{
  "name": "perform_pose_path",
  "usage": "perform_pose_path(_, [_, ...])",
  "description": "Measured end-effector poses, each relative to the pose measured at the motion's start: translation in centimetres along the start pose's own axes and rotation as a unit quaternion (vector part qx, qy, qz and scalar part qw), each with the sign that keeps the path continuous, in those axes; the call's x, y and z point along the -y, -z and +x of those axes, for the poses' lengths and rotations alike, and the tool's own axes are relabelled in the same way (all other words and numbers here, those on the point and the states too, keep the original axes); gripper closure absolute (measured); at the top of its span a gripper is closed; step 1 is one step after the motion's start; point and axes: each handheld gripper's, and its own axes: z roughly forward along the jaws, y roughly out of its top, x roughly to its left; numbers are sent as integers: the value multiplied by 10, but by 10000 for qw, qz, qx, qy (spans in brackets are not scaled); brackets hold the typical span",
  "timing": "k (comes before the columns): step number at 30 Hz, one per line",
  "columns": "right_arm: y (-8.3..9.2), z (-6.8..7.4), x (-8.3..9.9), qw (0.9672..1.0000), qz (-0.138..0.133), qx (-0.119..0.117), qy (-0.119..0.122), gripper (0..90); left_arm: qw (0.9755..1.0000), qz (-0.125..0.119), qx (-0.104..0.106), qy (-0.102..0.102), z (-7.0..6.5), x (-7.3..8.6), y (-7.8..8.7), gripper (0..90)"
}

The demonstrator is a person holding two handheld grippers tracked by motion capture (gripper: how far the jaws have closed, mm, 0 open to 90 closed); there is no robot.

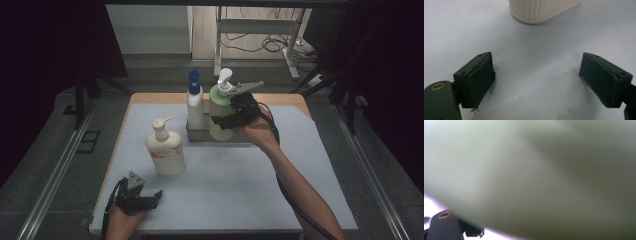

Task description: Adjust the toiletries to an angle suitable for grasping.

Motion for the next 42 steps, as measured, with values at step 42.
perform_pose_path(42, [-62,-35,2,9984,193,451,-294,128,10000,24,14,1,0,0,0,122])
